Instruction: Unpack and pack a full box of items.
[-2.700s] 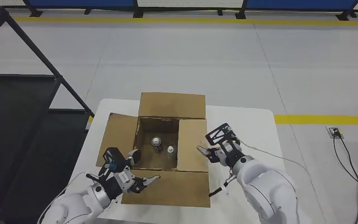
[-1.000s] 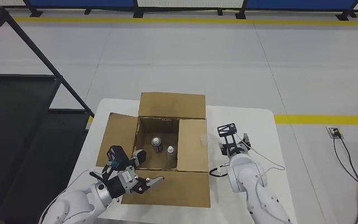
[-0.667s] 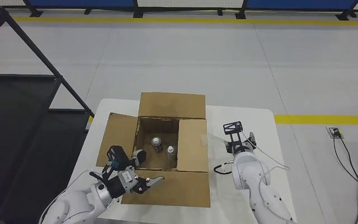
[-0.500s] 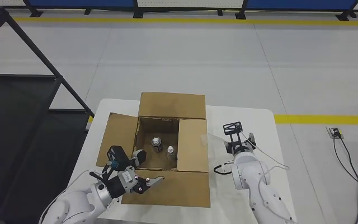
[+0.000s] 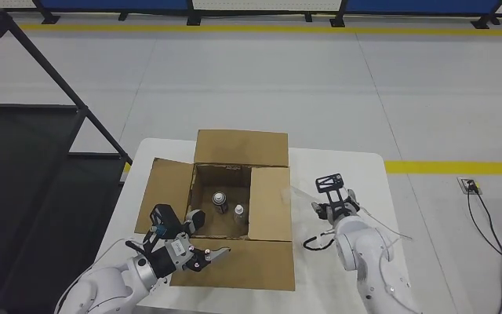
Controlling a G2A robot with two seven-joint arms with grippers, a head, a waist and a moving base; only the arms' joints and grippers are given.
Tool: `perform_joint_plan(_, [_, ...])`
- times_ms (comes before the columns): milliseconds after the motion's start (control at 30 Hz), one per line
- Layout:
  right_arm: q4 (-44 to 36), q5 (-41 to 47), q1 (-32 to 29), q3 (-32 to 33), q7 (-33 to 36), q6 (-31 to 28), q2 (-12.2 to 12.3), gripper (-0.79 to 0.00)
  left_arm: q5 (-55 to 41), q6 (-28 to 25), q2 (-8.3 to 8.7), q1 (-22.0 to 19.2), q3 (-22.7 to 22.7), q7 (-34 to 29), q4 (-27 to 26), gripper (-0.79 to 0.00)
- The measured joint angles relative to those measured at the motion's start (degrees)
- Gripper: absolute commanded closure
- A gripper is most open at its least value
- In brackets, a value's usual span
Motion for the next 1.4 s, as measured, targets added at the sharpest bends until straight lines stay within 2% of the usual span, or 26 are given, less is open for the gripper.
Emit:
perform_joint_plan(300, [-6.9,4.4,-6.8,6.0,-4.5,-3.2,0.8,-0.785,0.2,2.5,-0.01,-0.7,1.6,-0.6,0.0,-0.785])
perform_joint_plan(500, [-8.0,5.0,-8.3,7.1,-6.7,-2.8,1.0,-0.785,-3.9,4.6,-0.18,-5.4,4.8,-3.8,3.4,-0.785])
perform_joint_plan(700, [-9.9,5.3,-10.6,8.4,-8.2,-2.6,1.2,-0.785,-12.4,5.4,-0.53,-12.1,9.4,-9.5,8.9,-0.785])
perform_joint_plan(900, [-11.0,5.9,-12.0,9.4,-9.0,-3.0,1.4,-0.785,-23.0,8.5,-0.83,-19.0,13.6,-19.0,14.8,-0.785])
perform_joint_plan(1200, [-11.3,5.7,-12.8,9.6,-9.7,-4.6,1.6,-0.785,-22.9,9.9,-0.85,-19.1,14.8,-21.1,15.2,-0.785])
perform_joint_plan(1400, [-11.3,5.5,-12.2,9.4,-9.6,-5.3,1.8,-0.785,-34.1,17.2,-1.47,-24.6,19.8,-32.0,19.3,-0.785])
